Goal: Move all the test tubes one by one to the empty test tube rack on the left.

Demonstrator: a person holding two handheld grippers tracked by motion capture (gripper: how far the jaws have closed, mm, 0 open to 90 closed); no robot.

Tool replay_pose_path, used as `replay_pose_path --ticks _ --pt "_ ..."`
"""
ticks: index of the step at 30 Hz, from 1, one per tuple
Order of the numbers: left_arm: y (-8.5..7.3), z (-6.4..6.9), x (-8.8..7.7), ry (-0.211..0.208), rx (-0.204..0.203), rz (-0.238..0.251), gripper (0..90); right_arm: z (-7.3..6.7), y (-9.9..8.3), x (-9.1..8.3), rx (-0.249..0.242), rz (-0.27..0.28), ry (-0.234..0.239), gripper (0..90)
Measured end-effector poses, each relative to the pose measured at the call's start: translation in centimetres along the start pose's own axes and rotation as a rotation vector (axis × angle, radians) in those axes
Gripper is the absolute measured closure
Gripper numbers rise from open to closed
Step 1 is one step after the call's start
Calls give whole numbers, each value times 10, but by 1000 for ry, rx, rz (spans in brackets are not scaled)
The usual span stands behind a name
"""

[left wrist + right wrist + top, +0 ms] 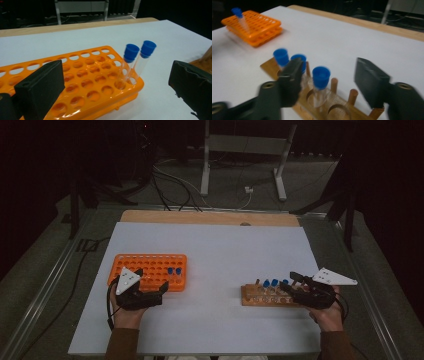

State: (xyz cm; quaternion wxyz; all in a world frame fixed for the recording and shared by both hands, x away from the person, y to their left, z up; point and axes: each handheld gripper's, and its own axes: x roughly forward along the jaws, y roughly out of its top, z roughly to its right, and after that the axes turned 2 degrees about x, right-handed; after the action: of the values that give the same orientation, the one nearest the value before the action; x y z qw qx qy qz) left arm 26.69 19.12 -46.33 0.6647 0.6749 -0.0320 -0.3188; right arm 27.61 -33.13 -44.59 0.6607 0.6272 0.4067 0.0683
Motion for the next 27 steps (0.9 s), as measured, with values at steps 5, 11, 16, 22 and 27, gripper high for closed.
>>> replay_pose_path --ticks 5,11,16,22,27 --pt "0 -5 -4 9 -21 11 14 -1 -4 4 -33 -36 25 631" --pt "1 -8 -7 20 -30 23 14 -3 -9 9 -60 -76 36 750" --pt "2 -10 -10 27 -34 33 14 -6 -9 12 -69 -85 43 762" --pt "3 -11 -11 35 -39 42 14 -6 -10 12 -69 -85 41 762" --pt "4 -10 -11 36 -39 43 14 -6 -10 12 -68 -86 40 763"
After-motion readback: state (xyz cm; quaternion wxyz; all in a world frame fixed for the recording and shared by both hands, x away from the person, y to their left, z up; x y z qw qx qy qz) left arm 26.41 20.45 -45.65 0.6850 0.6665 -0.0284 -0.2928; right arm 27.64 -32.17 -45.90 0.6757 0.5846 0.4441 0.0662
